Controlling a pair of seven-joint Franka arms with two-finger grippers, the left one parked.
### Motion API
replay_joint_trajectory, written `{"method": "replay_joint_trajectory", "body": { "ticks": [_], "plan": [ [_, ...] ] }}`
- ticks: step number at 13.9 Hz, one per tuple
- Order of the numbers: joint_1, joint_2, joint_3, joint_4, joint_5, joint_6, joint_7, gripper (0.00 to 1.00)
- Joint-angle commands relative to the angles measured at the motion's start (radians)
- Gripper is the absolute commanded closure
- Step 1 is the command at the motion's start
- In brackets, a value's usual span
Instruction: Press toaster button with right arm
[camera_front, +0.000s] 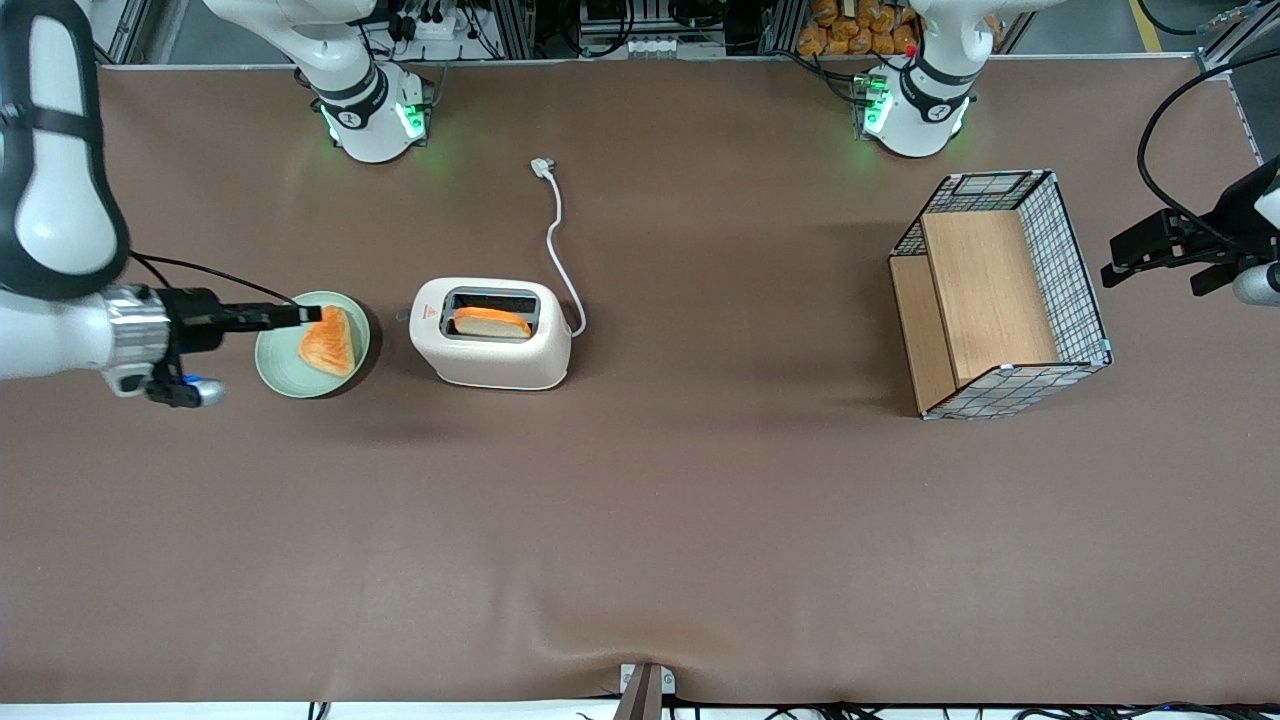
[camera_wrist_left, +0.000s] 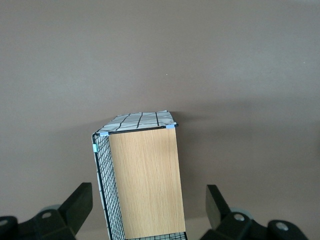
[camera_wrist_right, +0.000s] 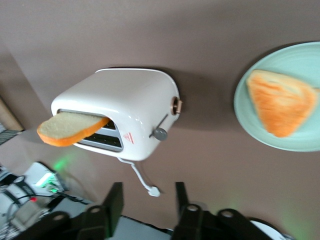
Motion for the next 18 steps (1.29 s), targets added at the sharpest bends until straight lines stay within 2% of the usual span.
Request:
{"method": "replay_joint_trajectory", "body": {
  "ticks": [1, 7, 12, 15, 18],
  "plan": [
    [0.024, -0.051, 0.012, 0.070, -0.132, -0.036, 0.043, 0.00],
    [0.074, -0.217, 0.015, 0.063, -0.334, -0.030, 0.070, 0.00],
    [0.062, -0.310, 0.014, 0.011, -0.358, -0.001, 0.068, 0.00],
    [0.062, -0.396, 0.014, -0.091, -0.365, 0.092, 0.068, 0.00],
    [0.065, -0.404, 0.016, -0.097, -0.408, 0.103, 0.068, 0.00]
  ]
}}
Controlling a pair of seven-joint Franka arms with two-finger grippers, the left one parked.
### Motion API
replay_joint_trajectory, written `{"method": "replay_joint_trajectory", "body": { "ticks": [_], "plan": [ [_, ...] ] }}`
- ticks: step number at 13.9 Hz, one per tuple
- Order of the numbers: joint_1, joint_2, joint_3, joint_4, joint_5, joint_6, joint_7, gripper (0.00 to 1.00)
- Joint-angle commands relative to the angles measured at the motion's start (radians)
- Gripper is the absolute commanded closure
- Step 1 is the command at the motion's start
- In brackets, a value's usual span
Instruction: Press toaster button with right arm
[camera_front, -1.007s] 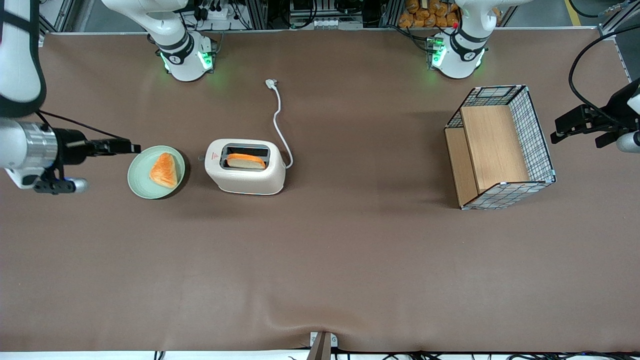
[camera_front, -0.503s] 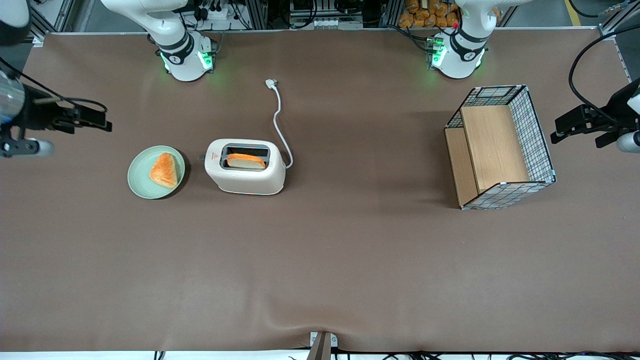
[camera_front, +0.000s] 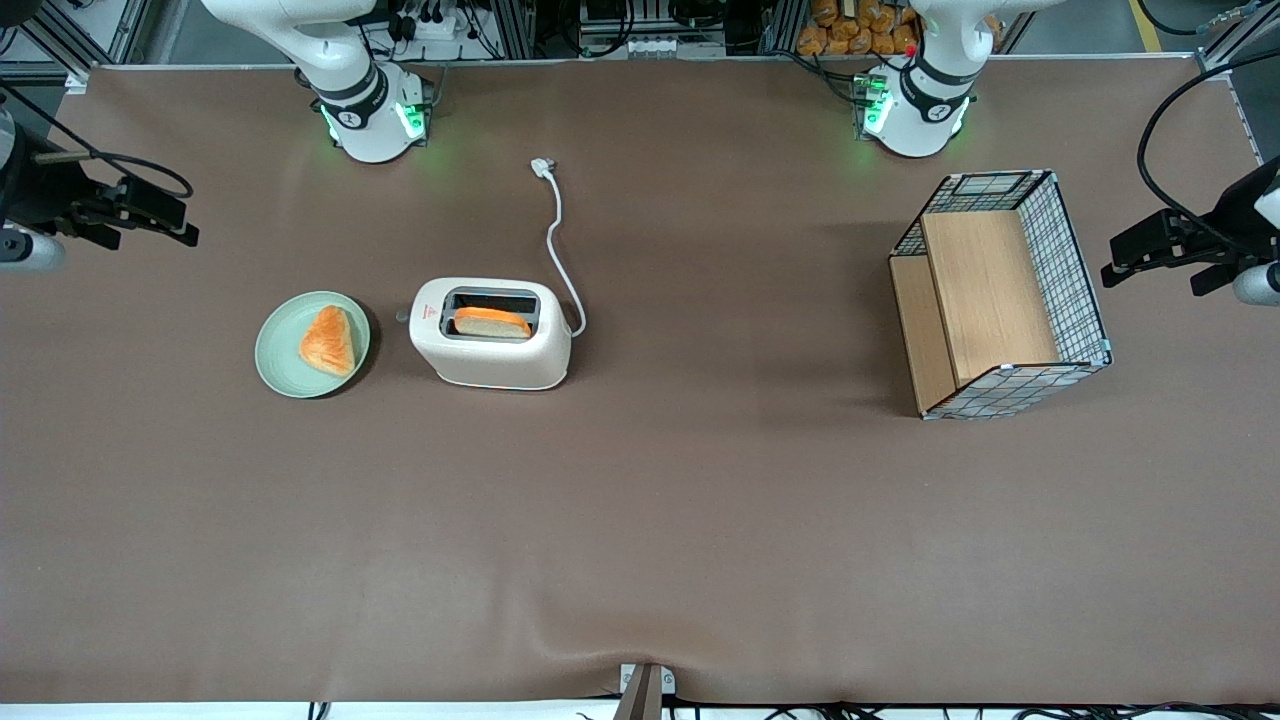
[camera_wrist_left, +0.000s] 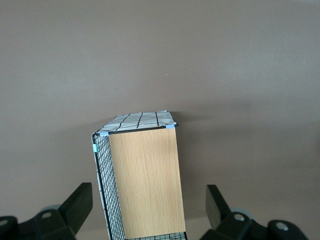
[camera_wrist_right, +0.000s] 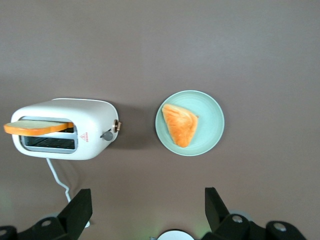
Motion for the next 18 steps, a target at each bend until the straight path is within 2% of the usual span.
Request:
{"method": "replay_joint_trajectory", "body": {
  "ticks": [1, 18],
  "plan": [
    [0.000, -0.046, 0.008, -0.049, -0.039, 0.030, 0.015, 0.00],
    [-0.001, -0.120, 0.008, -0.079, -0.114, 0.062, 0.001, 0.00]
  ]
}}
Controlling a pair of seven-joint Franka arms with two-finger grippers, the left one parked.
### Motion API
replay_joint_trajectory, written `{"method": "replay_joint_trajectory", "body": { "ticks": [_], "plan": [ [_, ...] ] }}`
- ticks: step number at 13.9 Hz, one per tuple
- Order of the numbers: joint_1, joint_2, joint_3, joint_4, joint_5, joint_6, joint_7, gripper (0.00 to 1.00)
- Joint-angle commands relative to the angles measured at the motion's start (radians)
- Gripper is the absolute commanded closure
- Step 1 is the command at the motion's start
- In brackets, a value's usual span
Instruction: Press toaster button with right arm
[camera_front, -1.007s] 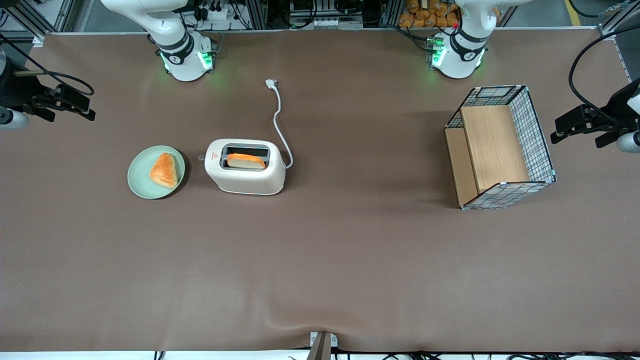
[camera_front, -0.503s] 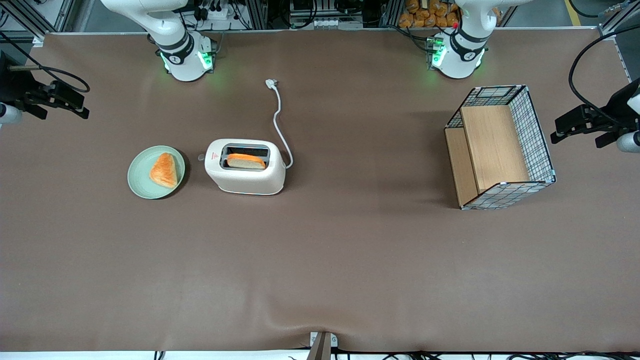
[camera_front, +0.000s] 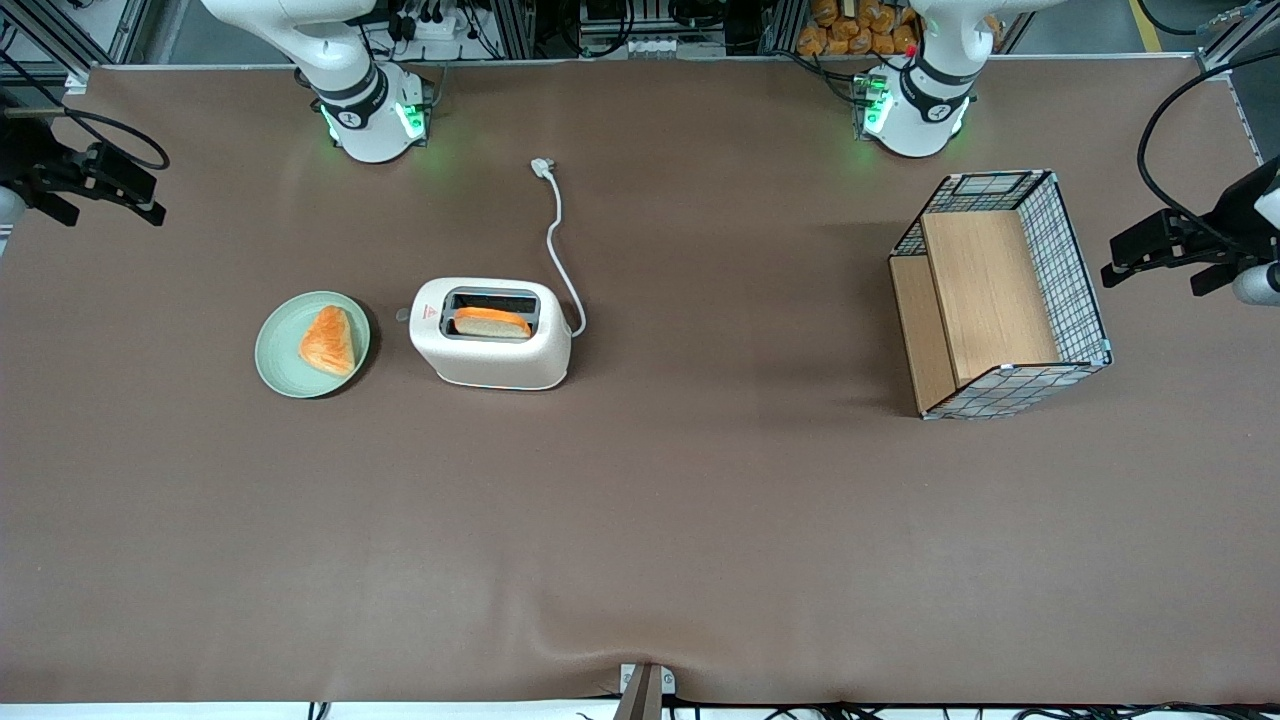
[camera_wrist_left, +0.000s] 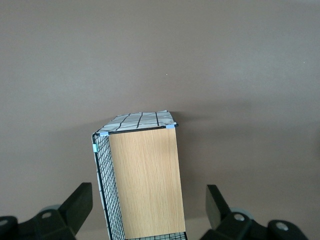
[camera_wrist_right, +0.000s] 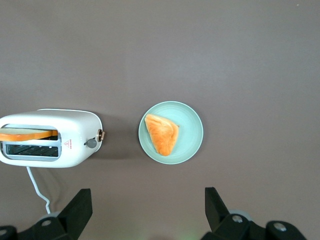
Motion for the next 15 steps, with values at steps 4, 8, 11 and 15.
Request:
{"method": "replay_joint_trajectory", "body": {
  "ticks": [4, 8, 11, 15],
  "plan": [
    [-0.001, -0.019, 0.006, -0.007, -0.036, 0.005, 0.000, 0.00],
    [-0.003, -0.017, 0.006, -0.007, -0.038, 0.005, 0.000, 0.00],
    [-0.003, -0.017, 0.006, -0.007, -0.036, 0.004, -0.003, 0.00],
    [-0.003, -0.017, 0.005, -0.007, -0.036, 0.001, -0.003, 0.00]
  ]
}}
